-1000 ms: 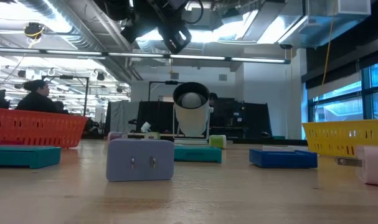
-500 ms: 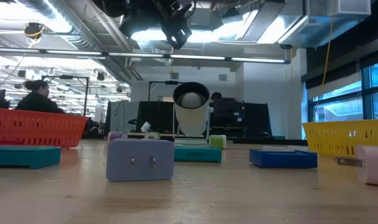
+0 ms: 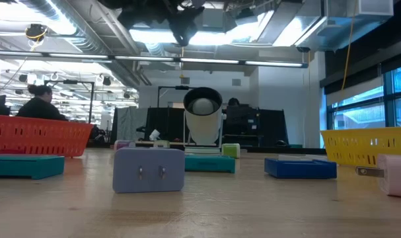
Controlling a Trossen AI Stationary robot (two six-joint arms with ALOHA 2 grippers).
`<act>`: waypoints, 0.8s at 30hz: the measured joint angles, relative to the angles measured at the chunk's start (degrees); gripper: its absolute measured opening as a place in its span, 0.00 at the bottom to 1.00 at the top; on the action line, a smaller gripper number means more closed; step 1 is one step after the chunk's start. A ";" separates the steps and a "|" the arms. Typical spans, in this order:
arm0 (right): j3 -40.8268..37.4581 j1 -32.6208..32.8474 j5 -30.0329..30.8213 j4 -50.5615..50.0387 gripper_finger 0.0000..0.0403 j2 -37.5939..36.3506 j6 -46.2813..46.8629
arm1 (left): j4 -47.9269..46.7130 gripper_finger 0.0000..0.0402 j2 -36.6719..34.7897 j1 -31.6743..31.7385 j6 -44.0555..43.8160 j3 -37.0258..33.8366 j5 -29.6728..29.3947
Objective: Pick & Place Office items
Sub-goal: Put the top purple charger adapter into the yellow basket
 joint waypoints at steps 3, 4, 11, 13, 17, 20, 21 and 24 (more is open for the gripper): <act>-0.01 -0.03 0.49 -0.29 0.30 -0.30 0.26 | -1.11 0.61 -0.59 0.01 1.66 0.04 -2.37; -0.01 -0.03 0.75 -0.31 0.30 -0.32 0.33 | -1.20 0.62 -0.66 0.04 1.85 0.04 -2.74; 0.00 0.01 -0.14 1.10 0.30 -1.60 1.15 | -2.01 0.63 -0.78 0.16 1.56 -0.02 -3.27; 0.01 0.07 -0.37 1.13 0.30 -1.98 1.12 | -2.29 0.63 -0.76 0.20 1.56 -0.02 -3.87; 0.01 0.03 -0.37 0.69 0.30 -3.25 0.96 | -3.93 0.63 -0.76 0.24 2.09 -0.02 -6.96; 0.04 0.02 0.30 -0.11 0.30 -4.27 1.52 | -5.27 0.63 -1.15 -0.12 4.44 -0.02 -12.10; 0.04 0.03 1.05 -0.38 0.30 -4.54 1.60 | -5.68 0.63 -1.36 -0.52 5.81 -0.02 -14.39; 0.03 0.03 4.29 -3.46 0.30 -5.76 2.57 | -8.31 0.63 -3.19 -2.24 10.81 -0.02 -21.66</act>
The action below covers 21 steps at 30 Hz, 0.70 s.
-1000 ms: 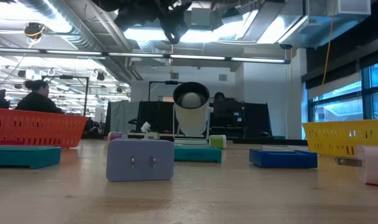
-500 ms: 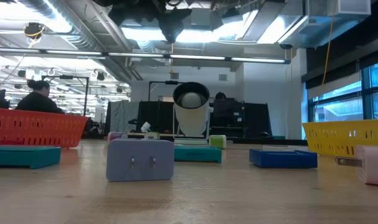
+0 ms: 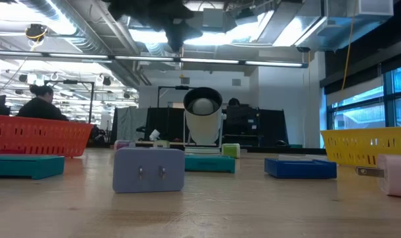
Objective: Pick & Place Office items
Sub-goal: Put the top purple charger adapter into the yellow basket
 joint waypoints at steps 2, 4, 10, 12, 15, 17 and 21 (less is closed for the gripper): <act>0.00 -0.12 1.60 -2.40 0.30 -1.00 1.14 | -1.21 0.63 -1.61 -1.57 3.35 0.02 -5.62; 0.00 -0.13 2.91 -3.92 0.30 -2.00 2.19 | -2.53 0.63 -3.27 -3.20 5.54 0.02 -11.49; 0.00 -0.13 4.70 -8.37 0.30 -5.11 4.81 | -6.08 0.63 -8.03 -8.40 9.30 0.07 -25.60; 0.00 -0.22 4.98 -10.57 0.30 -5.96 6.07 | -8.01 0.63 -9.25 -9.69 9.42 0.07 -29.01; 0.00 -0.56 4.98 -13.60 0.30 -6.75 8.85 | -9.86 0.63 -10.58 -11.04 7.63 0.07 -34.37; 0.00 -0.83 4.98 -16.06 0.30 -6.97 11.05 | -11.63 0.63 -10.82 -11.53 6.45 0.07 -36.73; -0.02 -0.98 4.99 -21.73 0.30 -7.02 15.31 | -16.38 0.64 -10.99 -12.18 4.04 0.07 -39.52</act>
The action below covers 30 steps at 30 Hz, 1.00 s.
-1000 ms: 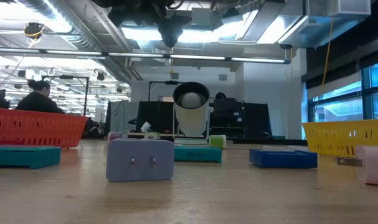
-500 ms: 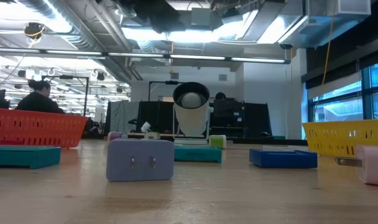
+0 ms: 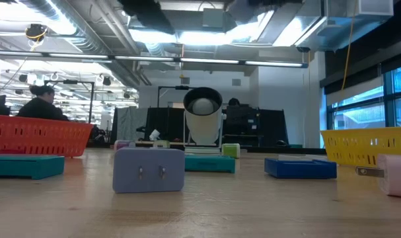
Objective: Pick & Place Office items
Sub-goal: Put the top purple charger adapter into the yellow basket
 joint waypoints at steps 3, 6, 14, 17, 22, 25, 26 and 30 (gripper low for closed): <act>0.00 0.00 -0.05 -2.83 0.30 0.00 2.42 | -2.87 0.66 0.41 -0.22 -2.36 0.00 -1.43; 0.00 0.00 -0.25 -5.95 0.30 0.00 4.75 | -5.38 0.67 0.63 -0.36 -4.34 0.00 -2.73; 0.00 0.00 -0.09 -9.22 0.30 0.00 6.71 | -8.67 0.67 0.63 -2.49 -6.29 -0.33 -7.63; 0.00 0.00 -0.24 -11.01 0.30 0.00 7.81 | -9.37 0.67 0.63 -3.23 -6.71 -0.33 -7.84; 0.00 0.00 -0.29 -16.22 0.30 0.00 11.64 | -11.83 0.67 0.63 -4.49 -7.78 -0.33 -9.15; 0.00 0.00 -0.57 -20.97 0.30 0.00 15.21 | -13.65 0.67 0.63 -5.06 -8.64 -0.35 -9.91; 0.00 0.02 -0.82 -22.74 0.30 0.00 16.52 | -14.03 0.67 0.63 -5.17 -9.01 -0.35 -10.20; 0.00 0.04 -3.37 -28.46 0.30 0.02 21.66 | -15.63 0.66 0.63 -5.45 -9.89 -0.35 -10.33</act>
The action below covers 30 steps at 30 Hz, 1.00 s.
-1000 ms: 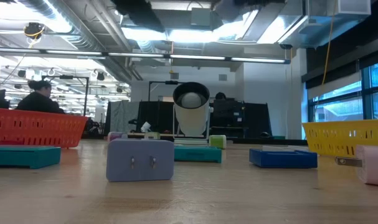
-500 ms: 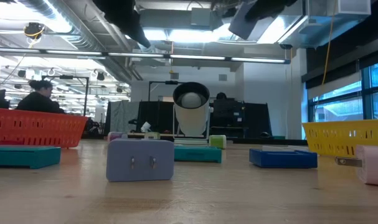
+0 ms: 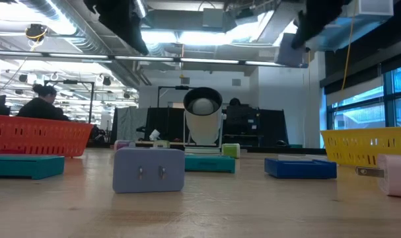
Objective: Pick & Place Office items
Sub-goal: Put the top purple charger adapter into the yellow basket
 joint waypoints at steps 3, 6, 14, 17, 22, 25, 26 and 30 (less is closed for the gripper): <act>0.00 0.26 -1.58 -4.35 0.30 0.00 3.93 | -0.88 0.66 0.00 0.02 -0.66 -0.02 0.00; 0.00 1.09 -1.84 -7.80 0.30 0.00 7.02 | -1.83 0.66 0.00 0.02 -0.86 -0.02 -0.01; -0.02 3.56 -4.65 -12.81 0.30 0.00 14.35 | -3.22 0.66 0.02 0.02 -0.86 -0.02 0.04; -0.02 4.86 -4.84 -14.14 0.30 0.00 16.86 | -3.27 0.66 0.02 0.02 -0.86 -0.02 0.04; -1.81 7.79 -4.86 -15.65 0.30 0.02 21.95 | -3.27 0.66 0.02 0.02 -0.86 -0.02 0.06; -4.49 9.40 -5.27 -15.45 0.30 0.02 24.13 | -3.25 0.66 0.02 0.02 -0.84 -0.02 0.09; -5.52 9.84 -5.33 -15.37 0.30 0.04 24.87 | -3.25 0.66 0.02 0.02 -0.84 -0.02 0.09; -9.08 11.20 -6.10 -13.21 0.30 0.04 26.43 | -3.23 0.66 0.02 0.02 -0.84 -0.02 0.11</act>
